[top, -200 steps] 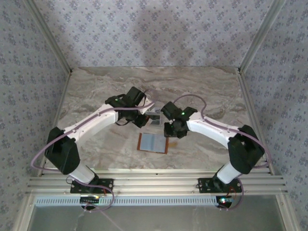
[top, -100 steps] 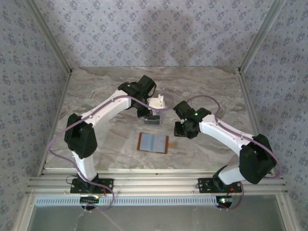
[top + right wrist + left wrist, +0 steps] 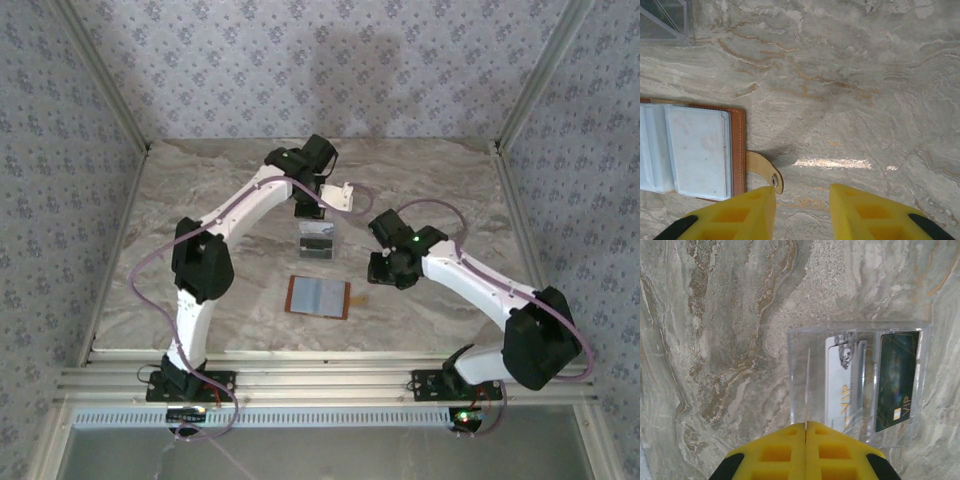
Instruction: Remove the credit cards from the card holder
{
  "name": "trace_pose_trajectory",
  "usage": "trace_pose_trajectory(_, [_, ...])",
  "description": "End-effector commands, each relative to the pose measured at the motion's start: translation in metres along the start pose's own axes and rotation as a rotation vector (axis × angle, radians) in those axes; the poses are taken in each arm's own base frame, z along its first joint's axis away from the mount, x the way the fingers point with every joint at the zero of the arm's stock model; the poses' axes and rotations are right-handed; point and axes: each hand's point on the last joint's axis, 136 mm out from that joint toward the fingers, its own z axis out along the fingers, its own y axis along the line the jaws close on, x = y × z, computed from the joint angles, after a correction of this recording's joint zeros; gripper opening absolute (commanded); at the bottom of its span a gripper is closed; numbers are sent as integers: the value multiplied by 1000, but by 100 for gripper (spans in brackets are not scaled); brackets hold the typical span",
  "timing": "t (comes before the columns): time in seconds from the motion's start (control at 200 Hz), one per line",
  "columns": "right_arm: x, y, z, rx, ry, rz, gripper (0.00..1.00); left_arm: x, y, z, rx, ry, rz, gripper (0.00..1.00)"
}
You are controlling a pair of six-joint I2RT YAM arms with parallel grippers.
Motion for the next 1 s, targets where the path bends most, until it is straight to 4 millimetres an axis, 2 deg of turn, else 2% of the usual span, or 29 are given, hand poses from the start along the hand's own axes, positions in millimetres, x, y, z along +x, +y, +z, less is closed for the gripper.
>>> trace_pose_trajectory(0.0, [4, -10, -4, 22, 4, 3, 36, -3, -1, 2, 46, -9, 47, 0])
trace_pose_trajectory(0.57, [3, -17, -4, 21, 12, 32, 36, 9, -11, 39, 181, 66, 44, 0])
trace_pose_trajectory(0.74, [3, -17, -2, 17, 18, 34, 35, 19, -16, 50, 213, 113, 34, 0])
trace_pose_trajectory(0.994, [3, -16, 0, 11, 21, 34, 35, 32, -25, 53, 246, 176, 20, 0])
